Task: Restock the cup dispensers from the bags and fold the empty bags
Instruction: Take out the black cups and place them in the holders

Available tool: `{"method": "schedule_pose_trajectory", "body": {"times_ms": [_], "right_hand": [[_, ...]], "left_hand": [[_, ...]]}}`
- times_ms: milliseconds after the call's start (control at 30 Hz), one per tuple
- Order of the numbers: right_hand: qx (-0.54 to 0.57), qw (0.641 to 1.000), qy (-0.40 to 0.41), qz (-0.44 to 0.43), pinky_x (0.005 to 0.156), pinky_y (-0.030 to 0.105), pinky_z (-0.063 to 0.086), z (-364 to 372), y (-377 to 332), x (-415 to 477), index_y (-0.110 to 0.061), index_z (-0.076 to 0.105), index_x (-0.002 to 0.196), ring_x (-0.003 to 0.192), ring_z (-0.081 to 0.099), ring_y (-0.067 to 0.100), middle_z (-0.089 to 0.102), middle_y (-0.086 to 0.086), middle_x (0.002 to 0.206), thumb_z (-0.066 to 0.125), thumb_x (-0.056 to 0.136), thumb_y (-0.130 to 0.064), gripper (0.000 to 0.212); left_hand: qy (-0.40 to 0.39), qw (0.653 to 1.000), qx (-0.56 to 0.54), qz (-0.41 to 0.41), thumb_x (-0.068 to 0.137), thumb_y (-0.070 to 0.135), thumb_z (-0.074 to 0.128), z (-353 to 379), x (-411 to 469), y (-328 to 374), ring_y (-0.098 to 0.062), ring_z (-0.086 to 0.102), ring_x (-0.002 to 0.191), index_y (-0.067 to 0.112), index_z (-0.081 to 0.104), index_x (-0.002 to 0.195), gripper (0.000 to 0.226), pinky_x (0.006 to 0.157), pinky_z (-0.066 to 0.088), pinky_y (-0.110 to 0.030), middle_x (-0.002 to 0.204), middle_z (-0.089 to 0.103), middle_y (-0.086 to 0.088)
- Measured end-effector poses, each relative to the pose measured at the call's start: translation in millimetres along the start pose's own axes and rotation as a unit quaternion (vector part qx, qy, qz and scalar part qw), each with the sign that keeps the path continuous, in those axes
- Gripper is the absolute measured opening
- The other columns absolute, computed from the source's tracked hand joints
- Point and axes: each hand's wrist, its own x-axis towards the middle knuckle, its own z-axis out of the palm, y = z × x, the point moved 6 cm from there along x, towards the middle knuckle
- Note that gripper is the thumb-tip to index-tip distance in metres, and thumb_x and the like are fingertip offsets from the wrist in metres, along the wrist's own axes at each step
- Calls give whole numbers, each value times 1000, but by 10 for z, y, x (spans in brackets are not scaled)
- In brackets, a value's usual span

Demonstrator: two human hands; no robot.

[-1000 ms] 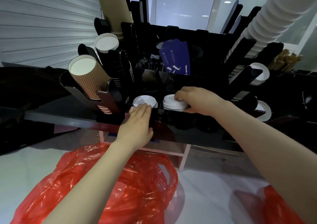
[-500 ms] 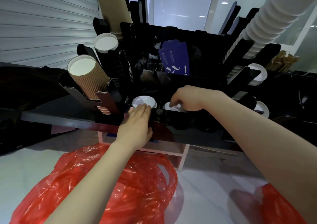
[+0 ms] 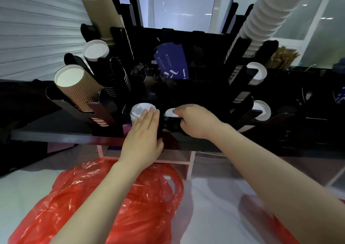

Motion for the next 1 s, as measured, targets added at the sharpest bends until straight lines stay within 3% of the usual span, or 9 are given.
{"method": "schedule_pose_trajectory", "body": {"times_ms": [100, 200, 400, 567, 700, 767, 900, 1000], "right_hand": [[50, 996, 74, -12, 108, 30, 33, 10, 42, -296, -14, 44, 140, 134, 37, 21, 47, 5, 142, 48, 91, -12, 49], [76, 990, 112, -25, 107, 17, 21, 69, 152, -682, -16, 47, 139, 135, 37, 18, 49, 4, 141, 51, 91, -14, 48], [102, 992, 69, -32, 109, 28, 32, 255, 646, -1430, -17, 54, 133, 130, 43, 16, 55, 0, 135, 56, 90, -16, 43], [99, 992, 72, -26, 103, 30, 40, 176, 1287, -2032, -14, 59, 128, 123, 49, 19, 60, 1, 127, 53, 88, -7, 41], [112, 985, 132, -5, 95, 18, 39, -100, 2035, -2583, -13, 66, 116, 110, 57, 16, 66, -1, 113, 59, 81, -1, 37], [100, 985, 140, 7, 93, 13, 36, -211, 2451, -2861, -14, 67, 114, 108, 55, 13, 67, -1, 111, 58, 82, -5, 35], [88, 984, 154, 22, 91, 29, 48, -343, 3182, -3340, -12, 68, 112, 107, 60, 19, 67, 1, 111, 61, 83, -4, 31], [89, 980, 172, 48, 92, 29, 48, -455, 3650, -3481, -15, 69, 111, 107, 60, 18, 67, -2, 111, 66, 82, -1, 32]], "left_hand": [[22, 999, -14, 24, 88, 22, 57, -27, -90, 229, -21, 4, 147, 12, 12, 151, 78, 116, 2, -32, 159, 12, -7], [20, 999, -23, 42, 87, 21, 59, 55, -202, 465, -20, 8, 146, 14, 19, 151, 76, 117, 5, -34, 158, 17, -5], [-41, 995, -48, 78, 88, 20, 57, 439, -368, 1047, -19, 16, 145, 18, 28, 148, 67, 115, 0, -28, 154, 28, 0], [-36, 991, -73, 108, 86, 17, 61, 695, -274, 1839, -21, 31, 140, 14, 42, 141, 58, 115, 14, -33, 148, 41, -3], [9, 985, -109, 130, 86, 23, 50, 907, -74, 2766, -22, 41, 134, 9, 50, 136, 51, 112, 22, -37, 140, 50, -6], [20, 983, -135, 124, 88, 23, 50, 1051, 26, 3220, -18, 37, 136, 11, 48, 137, 51, 113, 21, -34, 142, 48, -4], [20, 979, -156, 129, 89, 16, 58, 1357, 190, 3928, -13, 26, 140, 14, 41, 142, 55, 116, 18, -35, 147, 41, -2], [13, 981, -152, 121, 89, 16, 57, 1492, 327, 4253, -10, 21, 141, 15, 39, 143, 57, 116, 14, -33, 149, 37, -1]]}}
